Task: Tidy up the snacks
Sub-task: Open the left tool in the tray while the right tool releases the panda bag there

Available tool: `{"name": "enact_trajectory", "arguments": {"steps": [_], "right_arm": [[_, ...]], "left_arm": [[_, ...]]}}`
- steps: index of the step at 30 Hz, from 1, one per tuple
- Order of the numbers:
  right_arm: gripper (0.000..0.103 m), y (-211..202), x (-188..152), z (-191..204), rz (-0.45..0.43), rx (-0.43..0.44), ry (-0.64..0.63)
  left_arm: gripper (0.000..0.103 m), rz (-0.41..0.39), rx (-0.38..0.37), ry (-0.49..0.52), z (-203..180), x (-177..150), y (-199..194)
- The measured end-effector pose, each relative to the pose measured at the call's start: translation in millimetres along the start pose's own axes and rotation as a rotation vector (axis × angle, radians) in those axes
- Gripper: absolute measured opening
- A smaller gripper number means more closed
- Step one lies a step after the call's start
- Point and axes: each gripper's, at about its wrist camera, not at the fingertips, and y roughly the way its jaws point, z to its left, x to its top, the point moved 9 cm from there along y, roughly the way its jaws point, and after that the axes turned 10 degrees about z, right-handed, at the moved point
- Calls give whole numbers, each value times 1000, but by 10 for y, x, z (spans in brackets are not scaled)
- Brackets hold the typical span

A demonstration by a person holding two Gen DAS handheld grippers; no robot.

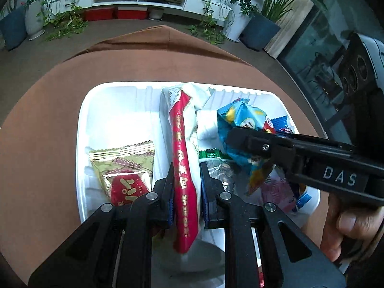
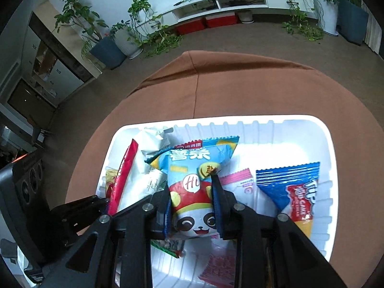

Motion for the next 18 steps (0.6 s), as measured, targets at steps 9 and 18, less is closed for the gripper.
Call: {"name": "enact_trajectory", "arguments": {"steps": [9,18], "right_arm": [[38,51,-19,11,-41,4,-15],[71,-171,-88,52,-111,47,-19]], "left_arm": [[18,-14,-11,-17,-30,-74,74],[28,-16,-23,-26,-96,-136,60]]}}
